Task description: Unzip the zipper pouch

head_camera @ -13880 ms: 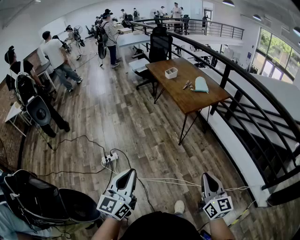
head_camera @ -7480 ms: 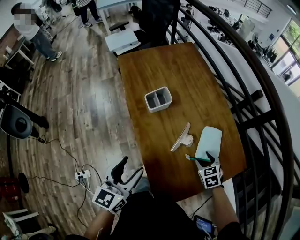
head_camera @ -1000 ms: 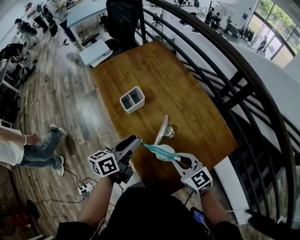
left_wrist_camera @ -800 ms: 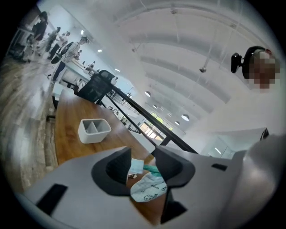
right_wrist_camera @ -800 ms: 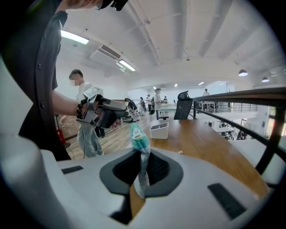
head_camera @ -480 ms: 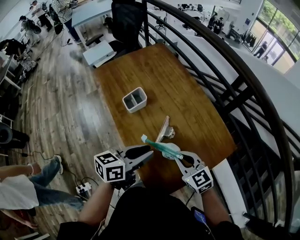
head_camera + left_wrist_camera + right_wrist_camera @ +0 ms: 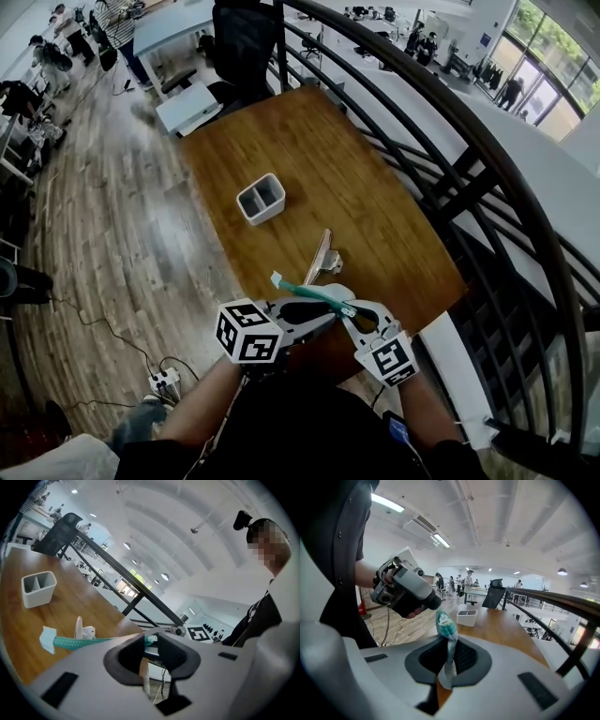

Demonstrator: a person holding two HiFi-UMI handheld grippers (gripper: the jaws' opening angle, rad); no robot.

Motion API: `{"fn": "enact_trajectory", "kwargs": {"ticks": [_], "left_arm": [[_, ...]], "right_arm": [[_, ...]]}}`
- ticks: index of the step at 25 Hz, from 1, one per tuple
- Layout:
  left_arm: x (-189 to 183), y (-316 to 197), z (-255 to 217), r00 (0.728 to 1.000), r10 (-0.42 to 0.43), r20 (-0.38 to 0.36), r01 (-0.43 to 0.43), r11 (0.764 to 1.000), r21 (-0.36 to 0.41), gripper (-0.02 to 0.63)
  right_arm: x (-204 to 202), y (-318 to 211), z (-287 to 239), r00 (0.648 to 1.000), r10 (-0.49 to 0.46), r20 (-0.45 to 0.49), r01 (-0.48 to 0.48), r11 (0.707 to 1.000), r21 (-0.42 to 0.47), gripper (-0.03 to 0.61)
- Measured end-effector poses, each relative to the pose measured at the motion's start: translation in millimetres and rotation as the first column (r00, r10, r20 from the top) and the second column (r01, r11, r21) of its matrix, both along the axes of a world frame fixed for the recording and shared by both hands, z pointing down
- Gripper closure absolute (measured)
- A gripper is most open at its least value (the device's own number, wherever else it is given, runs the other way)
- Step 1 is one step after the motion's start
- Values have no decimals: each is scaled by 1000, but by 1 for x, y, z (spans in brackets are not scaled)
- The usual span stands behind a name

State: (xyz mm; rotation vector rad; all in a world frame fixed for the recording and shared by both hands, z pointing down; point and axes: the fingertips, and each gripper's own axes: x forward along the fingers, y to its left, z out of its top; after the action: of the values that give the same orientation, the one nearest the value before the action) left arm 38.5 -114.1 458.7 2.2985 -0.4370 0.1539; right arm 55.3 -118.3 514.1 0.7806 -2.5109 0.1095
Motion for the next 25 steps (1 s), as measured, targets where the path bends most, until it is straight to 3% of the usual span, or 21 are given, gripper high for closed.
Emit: {"fn": "enact_trajectory", "kwargs": {"ticks": [6,12,17,25], "left_arm": [[10,2,10,999,31,40,-30,999,-25,520],[9,0,13,998,57,36,-54,996,-64,509],[10,3,13,994,98,56,-95,994,-62,440],[8,1,21,989,111,94,-106,993,-61,423]], "right_arm": [[-4,1,2,999,14,-39,-14,1000,2,577],[-7,2,3,997,13,-79,-12,1000,12,577],[-11,2,3,991,16,-135,-13,1000,24,577],[-30,11,3,984,-56,-170,65,997,43,578]]}}
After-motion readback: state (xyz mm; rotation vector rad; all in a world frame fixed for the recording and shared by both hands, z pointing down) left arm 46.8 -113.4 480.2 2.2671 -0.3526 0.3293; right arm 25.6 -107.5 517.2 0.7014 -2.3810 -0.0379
